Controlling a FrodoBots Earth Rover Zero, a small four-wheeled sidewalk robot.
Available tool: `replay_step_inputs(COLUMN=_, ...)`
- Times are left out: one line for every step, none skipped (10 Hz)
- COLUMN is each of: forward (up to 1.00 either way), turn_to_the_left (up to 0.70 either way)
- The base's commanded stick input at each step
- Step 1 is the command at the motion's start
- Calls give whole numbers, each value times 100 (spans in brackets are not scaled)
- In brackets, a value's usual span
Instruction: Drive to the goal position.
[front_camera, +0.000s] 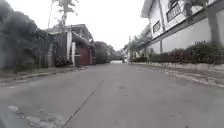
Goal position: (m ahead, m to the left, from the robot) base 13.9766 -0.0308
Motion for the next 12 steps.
replay_step_inputs(forward=100, turn_to_the_left=-22)
replay_step_inputs(forward=100, turn_to_the_left=-22)
replay_step_inputs(forward=100, turn_to_the_left=-22)
replay_step_inputs(forward=100, turn_to_the_left=-22)
replay_step_inputs(forward=100, turn_to_the_left=-22)
replay_step_inputs(forward=100, turn_to_the_left=-22)
replay_step_inputs(forward=100, turn_to_the_left=-22)
replay_step_inputs(forward=100, turn_to_the_left=-22)
replay_step_inputs(forward=100, turn_to_the_left=-8)
replay_step_inputs(forward=100, turn_to_the_left=18)
replay_step_inputs(forward=100, turn_to_the_left=18)
replay_step_inputs(forward=100, turn_to_the_left=18)
